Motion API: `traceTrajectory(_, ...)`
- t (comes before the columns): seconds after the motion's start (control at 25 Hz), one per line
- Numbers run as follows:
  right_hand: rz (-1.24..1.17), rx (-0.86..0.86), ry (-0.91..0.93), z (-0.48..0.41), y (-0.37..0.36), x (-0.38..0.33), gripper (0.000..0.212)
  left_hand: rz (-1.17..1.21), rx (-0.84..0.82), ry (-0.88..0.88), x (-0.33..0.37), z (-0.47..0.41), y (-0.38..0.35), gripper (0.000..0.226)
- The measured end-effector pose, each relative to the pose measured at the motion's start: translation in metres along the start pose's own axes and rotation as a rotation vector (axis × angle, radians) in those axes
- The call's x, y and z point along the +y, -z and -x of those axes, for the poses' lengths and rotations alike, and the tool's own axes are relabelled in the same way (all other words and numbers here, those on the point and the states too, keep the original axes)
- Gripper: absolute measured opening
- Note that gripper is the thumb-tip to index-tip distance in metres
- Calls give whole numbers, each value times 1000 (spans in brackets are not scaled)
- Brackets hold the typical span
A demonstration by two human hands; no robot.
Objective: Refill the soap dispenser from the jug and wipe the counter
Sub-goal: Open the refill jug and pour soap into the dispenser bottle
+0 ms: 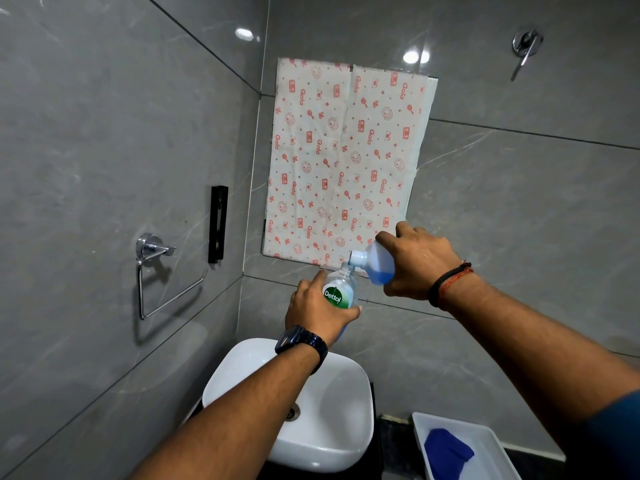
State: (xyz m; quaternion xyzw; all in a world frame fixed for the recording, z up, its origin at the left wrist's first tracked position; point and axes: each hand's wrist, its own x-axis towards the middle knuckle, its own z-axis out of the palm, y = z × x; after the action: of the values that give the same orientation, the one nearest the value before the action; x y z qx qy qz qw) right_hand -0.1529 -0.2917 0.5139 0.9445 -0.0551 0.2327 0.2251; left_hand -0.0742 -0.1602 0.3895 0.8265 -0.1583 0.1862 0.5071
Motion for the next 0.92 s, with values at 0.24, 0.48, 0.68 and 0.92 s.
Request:
traceTrajectory(0.24, 9, 17, 11, 0, 2, 1, 74, 1, -2, -10, 2, 2, 3, 86)
traceTrajectory(0.48, 13, 14, 18, 1, 3, -1, 75, -6, 4, -12, 2, 5, 5, 86)
traceTrajectory(0.68, 18, 12, 15, 1, 4, -2, 75, -1, 7, -9, 2, 6, 6, 86)
traceTrajectory(0.92, 18, 8, 13, 2, 5, -1, 75, 4, 13, -13, 2, 7, 6, 86)
